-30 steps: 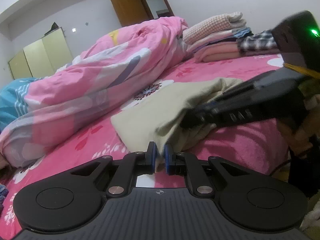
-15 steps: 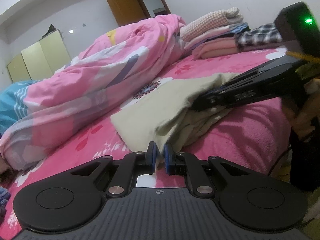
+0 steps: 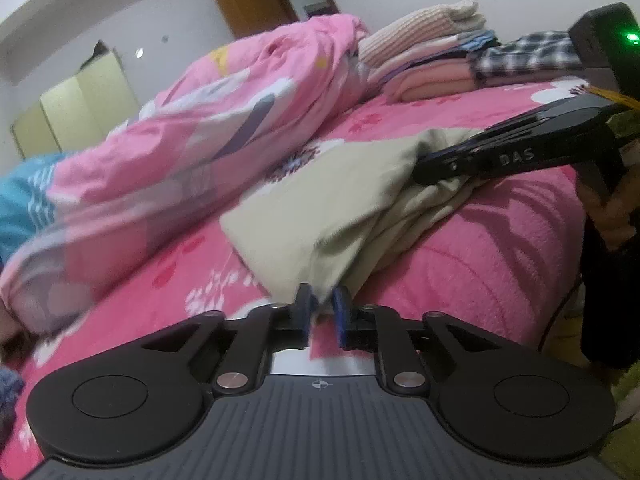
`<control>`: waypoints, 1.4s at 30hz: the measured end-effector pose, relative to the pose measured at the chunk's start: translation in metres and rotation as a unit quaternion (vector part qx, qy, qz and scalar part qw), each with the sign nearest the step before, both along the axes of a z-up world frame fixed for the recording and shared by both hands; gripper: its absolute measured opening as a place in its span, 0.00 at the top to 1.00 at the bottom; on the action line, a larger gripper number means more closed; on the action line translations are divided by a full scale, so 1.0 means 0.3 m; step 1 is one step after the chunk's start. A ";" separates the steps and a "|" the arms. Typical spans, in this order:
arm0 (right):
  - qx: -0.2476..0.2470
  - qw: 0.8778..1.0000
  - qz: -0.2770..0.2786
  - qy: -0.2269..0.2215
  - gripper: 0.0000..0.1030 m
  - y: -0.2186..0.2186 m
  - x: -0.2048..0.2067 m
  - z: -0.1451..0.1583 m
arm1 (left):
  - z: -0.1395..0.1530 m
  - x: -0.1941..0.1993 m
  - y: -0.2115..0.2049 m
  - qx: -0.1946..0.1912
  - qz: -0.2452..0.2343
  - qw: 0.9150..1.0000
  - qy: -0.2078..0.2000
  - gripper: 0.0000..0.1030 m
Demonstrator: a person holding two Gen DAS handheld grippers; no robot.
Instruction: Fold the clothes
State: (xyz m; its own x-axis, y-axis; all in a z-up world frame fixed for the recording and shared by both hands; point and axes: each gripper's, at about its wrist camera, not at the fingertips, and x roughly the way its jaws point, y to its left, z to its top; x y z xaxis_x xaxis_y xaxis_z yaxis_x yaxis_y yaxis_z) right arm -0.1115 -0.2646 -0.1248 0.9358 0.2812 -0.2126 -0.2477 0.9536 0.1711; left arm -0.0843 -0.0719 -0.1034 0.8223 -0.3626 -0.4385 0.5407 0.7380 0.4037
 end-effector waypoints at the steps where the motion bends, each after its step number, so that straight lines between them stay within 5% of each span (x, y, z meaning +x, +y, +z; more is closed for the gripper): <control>1: 0.004 1.000 0.000 0.001 0.97 -0.004 -0.001 -0.001 | -0.003 0.004 0.002 -0.002 0.006 1.000 0.005 0.75; 6: 0.007 1.000 0.000 0.002 0.96 -0.004 0.007 0.001 | -0.011 0.028 0.006 -0.022 0.024 0.999 0.020 0.75; 8: 0.006 1.000 0.000 0.003 0.96 -0.004 0.008 0.003 | -0.006 0.029 0.007 -0.029 0.028 0.999 0.015 0.85; 14: 0.017 1.000 0.010 0.008 0.93 -0.018 -0.024 0.030 | 0.011 0.026 0.023 -0.042 0.034 0.998 0.012 0.89; 20: 0.050 0.994 0.098 0.019 0.82 -0.009 -0.065 0.069 | 0.006 0.029 0.038 -0.058 0.032 0.997 0.025 0.81; 30: 0.019 0.980 0.180 0.080 0.82 0.182 0.047 0.011 | 0.019 0.010 0.064 -0.071 0.023 0.997 0.010 0.78; 42: 0.035 0.984 0.151 0.089 0.83 0.159 0.057 0.007 | 0.016 0.022 0.124 -0.100 0.023 0.995 0.020 0.79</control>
State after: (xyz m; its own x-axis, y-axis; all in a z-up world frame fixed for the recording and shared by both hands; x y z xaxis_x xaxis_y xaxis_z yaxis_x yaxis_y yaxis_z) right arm -0.0943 -0.2168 -0.1228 0.7577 0.5597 -0.3355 -0.4774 0.8260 0.2997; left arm -0.0777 -0.0347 -0.0985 0.8230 -0.4082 -0.3950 0.5176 0.8254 0.2255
